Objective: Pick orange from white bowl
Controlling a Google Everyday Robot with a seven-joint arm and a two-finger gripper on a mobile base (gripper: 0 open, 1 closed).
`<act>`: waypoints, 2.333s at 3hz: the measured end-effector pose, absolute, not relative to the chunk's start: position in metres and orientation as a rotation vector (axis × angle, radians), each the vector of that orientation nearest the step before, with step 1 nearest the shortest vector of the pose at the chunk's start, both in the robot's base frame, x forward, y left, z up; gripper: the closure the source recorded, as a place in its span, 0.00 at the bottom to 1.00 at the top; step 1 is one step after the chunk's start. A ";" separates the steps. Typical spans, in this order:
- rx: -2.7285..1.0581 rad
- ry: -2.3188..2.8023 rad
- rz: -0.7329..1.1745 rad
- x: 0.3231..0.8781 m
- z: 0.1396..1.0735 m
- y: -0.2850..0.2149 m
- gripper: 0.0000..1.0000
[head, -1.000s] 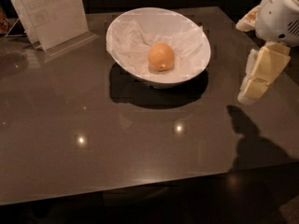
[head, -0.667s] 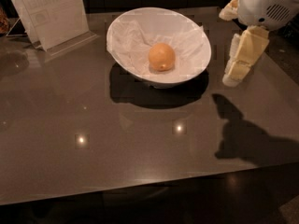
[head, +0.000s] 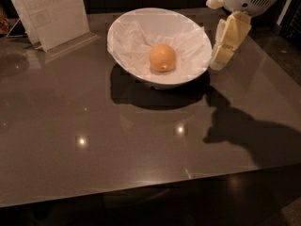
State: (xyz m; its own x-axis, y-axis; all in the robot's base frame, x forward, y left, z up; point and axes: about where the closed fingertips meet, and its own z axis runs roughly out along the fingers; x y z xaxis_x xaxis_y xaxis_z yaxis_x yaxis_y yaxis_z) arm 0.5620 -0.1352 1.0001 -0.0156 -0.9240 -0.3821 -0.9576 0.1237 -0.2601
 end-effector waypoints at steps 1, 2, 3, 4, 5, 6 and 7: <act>-1.750 1.963 0.107 0.562 0.999 -0.142 0.00; -1.781 1.886 0.237 0.592 0.980 -0.109 0.00; -1.882 1.836 0.362 0.627 0.951 -0.065 0.00; -1.854 1.845 0.360 0.629 0.950 -0.066 0.00; -1.773 1.874 0.417 0.640 0.929 -0.077 0.00; -1.727 1.894 0.474 0.655 0.907 -0.083 0.00; -1.727 1.895 0.477 0.657 0.905 -0.082 0.18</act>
Offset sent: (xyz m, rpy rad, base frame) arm 0.0595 0.0497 -0.0374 0.1856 0.0585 0.1042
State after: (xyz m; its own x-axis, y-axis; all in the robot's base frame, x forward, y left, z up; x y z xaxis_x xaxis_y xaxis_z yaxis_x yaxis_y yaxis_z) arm 0.6566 -0.0820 0.9048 -0.0451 -0.8024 -0.5951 -0.9886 0.1216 -0.0891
